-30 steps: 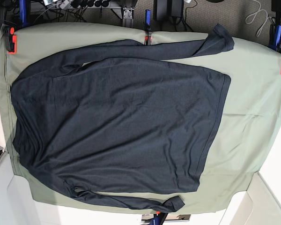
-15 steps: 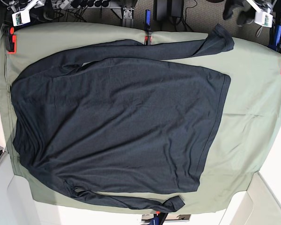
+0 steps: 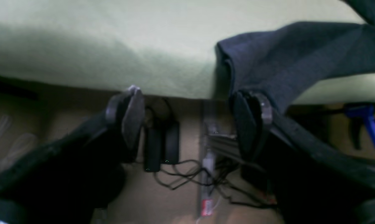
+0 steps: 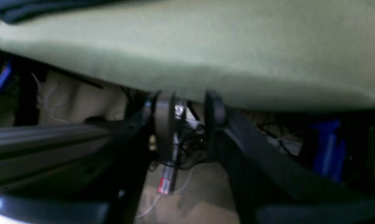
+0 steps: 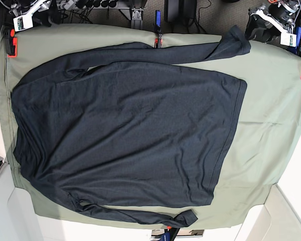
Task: Fold the T-shirt properly
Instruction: 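Lower both grippers to the shirt's shoulder corners and grasp them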
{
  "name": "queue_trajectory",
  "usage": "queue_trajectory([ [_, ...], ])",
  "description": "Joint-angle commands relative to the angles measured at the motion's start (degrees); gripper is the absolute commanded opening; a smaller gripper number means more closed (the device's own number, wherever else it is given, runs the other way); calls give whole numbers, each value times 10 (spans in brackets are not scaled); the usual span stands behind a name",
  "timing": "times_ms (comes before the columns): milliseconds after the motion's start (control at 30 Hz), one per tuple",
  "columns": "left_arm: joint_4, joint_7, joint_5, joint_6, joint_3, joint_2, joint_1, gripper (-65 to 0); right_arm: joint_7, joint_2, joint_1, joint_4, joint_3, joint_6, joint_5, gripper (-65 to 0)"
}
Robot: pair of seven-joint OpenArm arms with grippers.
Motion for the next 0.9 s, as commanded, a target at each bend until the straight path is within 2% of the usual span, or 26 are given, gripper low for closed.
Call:
queue_trajectory([
  [0,6,-3,-24,-7,-4,-7,5,-178,9,5,-5,8,3,3,5,-480],
  [400,6,-3,-35,-7,66,-6,-6,-178,9,5,-5,8,3,2,5,-480],
  [600,6,24,-35,-7,67,2,-33,-185,9,5,-5,8,3,2,5,-480],
  [633,7,23,-35,-7,67,2,-33,-211,9,4,-5,8,3,2,5,-480],
  [667,7,23,-35,-7,67,2,-33,-268,9,4,-5,8,3,2,5,-480],
  [700,7,23,-35,-7,67,2,-33,-355,9,4,-5,8,3,2,5,-480],
  [767,7,24,-33,-7,67,2,-31,-569,9,5,-5,8,3,2,5,-480],
  [800,7,25,-31,-7,67,2,-30,-650,9,4,-5,8,3,2,5,-480],
  [867,7,38,-31,-7,67,1,-28,-650,9,4,-5,8,3,2,5,-480],
])
